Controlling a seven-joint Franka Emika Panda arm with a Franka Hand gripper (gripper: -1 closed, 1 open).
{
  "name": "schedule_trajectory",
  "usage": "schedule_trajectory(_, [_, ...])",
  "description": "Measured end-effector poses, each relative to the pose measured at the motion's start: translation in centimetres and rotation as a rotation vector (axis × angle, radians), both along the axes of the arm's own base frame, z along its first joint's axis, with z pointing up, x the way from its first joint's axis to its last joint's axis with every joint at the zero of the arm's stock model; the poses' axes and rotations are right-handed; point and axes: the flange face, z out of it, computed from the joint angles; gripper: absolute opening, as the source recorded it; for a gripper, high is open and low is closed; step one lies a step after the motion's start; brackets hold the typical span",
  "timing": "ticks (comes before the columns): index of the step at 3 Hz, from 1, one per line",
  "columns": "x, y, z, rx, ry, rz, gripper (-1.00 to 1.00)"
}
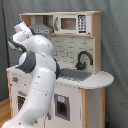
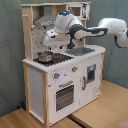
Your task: Play with the kitchen
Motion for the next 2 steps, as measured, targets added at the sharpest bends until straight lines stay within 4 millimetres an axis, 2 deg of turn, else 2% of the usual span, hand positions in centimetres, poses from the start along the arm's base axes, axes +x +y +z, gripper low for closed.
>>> schedule_trajectory(2, [0.87,1.26,0.06,-0.020,0.008,-0.035,1.00])
